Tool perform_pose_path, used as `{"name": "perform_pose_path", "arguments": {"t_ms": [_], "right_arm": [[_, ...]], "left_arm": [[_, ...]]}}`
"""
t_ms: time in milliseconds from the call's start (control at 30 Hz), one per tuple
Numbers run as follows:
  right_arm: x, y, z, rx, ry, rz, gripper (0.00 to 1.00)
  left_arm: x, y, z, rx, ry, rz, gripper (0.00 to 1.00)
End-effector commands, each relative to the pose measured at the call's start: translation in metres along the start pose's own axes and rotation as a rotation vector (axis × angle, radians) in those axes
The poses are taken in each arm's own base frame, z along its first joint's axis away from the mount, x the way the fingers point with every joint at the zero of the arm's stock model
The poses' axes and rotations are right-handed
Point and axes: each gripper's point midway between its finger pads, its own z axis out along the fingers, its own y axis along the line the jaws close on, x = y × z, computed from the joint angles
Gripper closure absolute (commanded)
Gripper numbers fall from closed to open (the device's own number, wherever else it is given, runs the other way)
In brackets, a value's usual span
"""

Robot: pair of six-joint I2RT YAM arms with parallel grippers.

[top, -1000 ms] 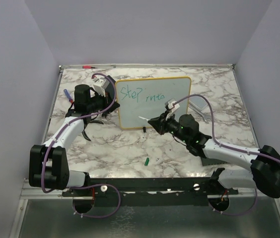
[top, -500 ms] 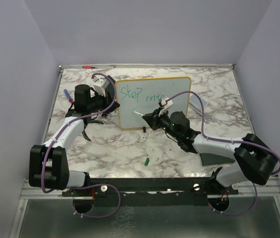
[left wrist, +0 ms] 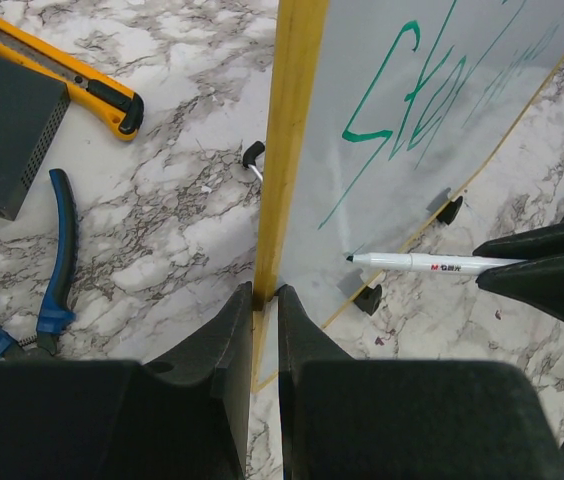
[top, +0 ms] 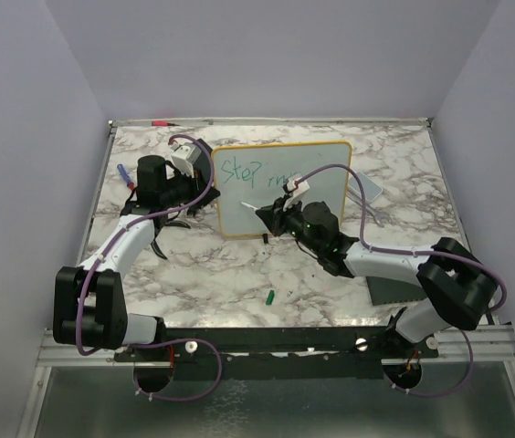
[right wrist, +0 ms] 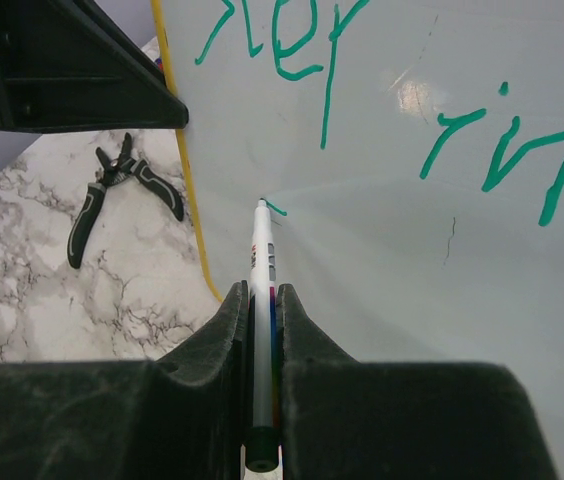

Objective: Write a sentence on the whiteboard

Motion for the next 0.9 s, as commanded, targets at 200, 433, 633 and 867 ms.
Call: {"name": "perform_pose_path", "arguments": {"t_ms": [200, 433, 633, 867], "right_arm": [[0.016, -0.004, 0.002, 0.044, 0.036, -0.029, 0.99], [0.021, -0.017, -0.01, 0.112, 0.035, -0.021, 0.99], [0.028, -0.022, -0.017, 0.133, 0.049, -0.011, 0.99], [0.034, -0.007, -0.007, 0.07, 0.073, -0.02, 0.99]], "left_arm": [[-0.014, -0.006, -0.004, 0.003, -0.044, 0.032, 1.0], [-0.014, -0.006, -0.005, 0.001, -0.045, 0.033, 1.0], [-0.014, -0.006, -0.005, 0.002, -0.046, 0.034, 1.0], [-0.014, -0.006, -0.005, 0.0, -0.045, 0.032, 1.0]]}}
